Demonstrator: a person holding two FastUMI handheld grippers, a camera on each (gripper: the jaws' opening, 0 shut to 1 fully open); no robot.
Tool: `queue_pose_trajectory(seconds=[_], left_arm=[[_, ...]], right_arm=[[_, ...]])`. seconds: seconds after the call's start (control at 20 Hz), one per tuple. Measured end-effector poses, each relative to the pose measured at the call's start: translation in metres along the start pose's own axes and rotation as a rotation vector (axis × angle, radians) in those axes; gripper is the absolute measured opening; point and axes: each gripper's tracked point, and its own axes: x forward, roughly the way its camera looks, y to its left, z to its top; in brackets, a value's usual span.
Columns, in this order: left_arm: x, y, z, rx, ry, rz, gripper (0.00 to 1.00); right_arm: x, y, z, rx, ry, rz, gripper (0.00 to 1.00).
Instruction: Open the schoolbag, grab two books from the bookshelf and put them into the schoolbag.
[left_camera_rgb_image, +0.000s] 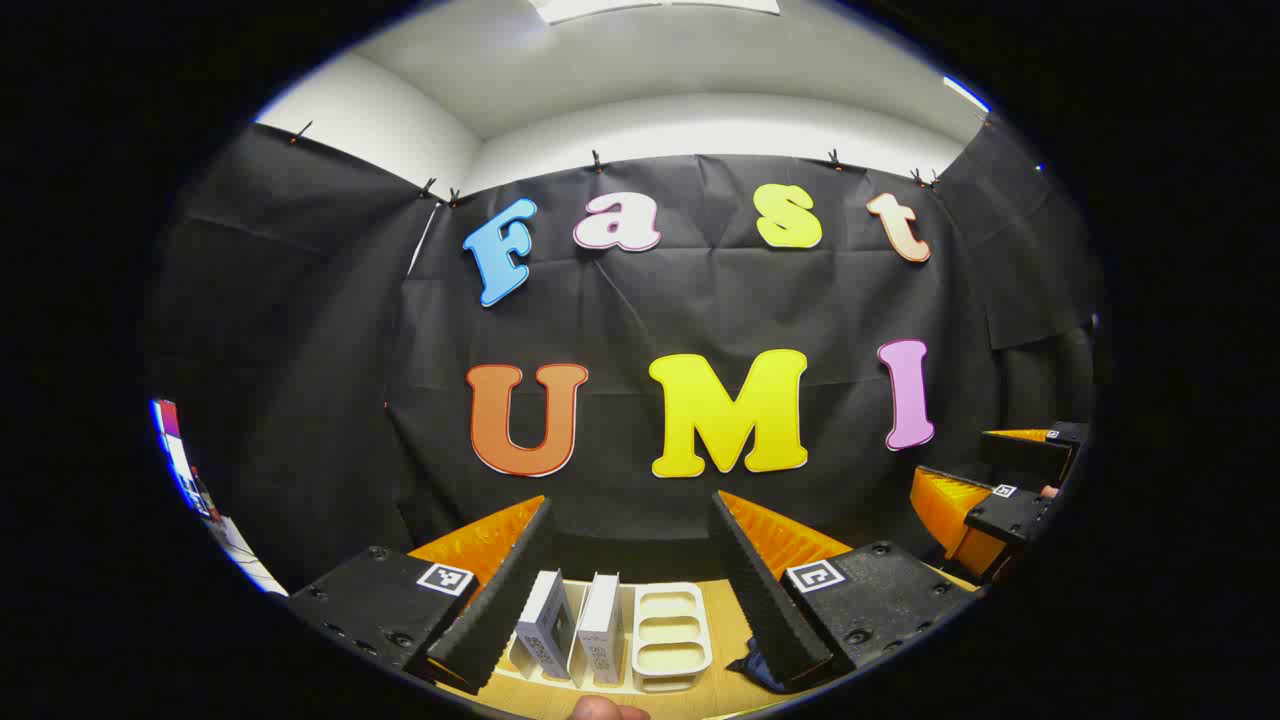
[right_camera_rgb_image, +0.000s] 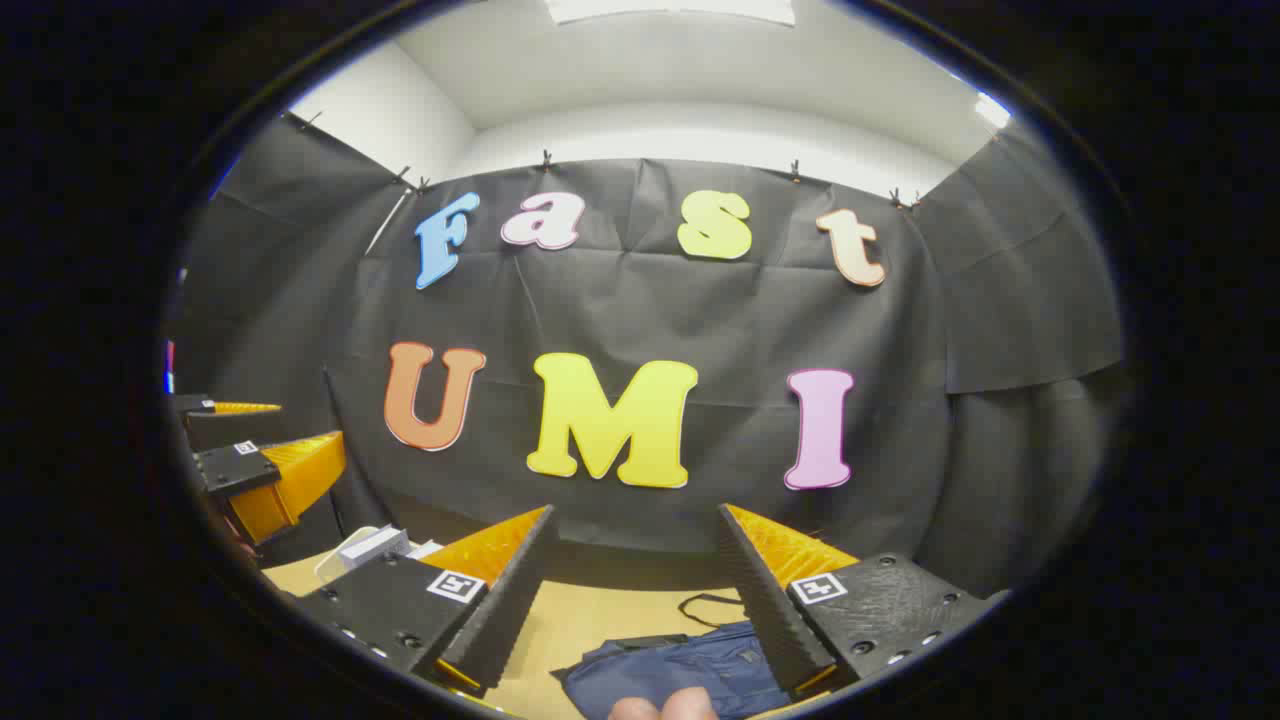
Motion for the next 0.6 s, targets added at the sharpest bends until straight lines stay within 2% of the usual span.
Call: queue_pose_trajectory(seconds=[0.2,0.25,0.45,0.6], left_arm=[[0.0034,0.0011,-0.0011,-0.005,0.005,-0.022,0.97],[0.0047,0.0025,-0.0008,-0.008,0.006,-0.028,0.97],[0.0049,0.0030,0.0003,-0.012,0.013,-0.040,0.97],[0.0075,0.0032,-0.0025,-0.010,0.021,-0.039,0.97]], right_arm=[[-0.0035,-0.0025,0.0030,-0.003,0.003,-0.034,0.95],[-0.0042,-0.0022,0.0045,-0.008,0.001,-0.038,0.97],[-0.0066,-0.0017,0.0049,-0.003,0.003,-0.050,0.95],[-0.0043,-0.0007,0.0040,-0.004,0.011,-0.053,0.97]])
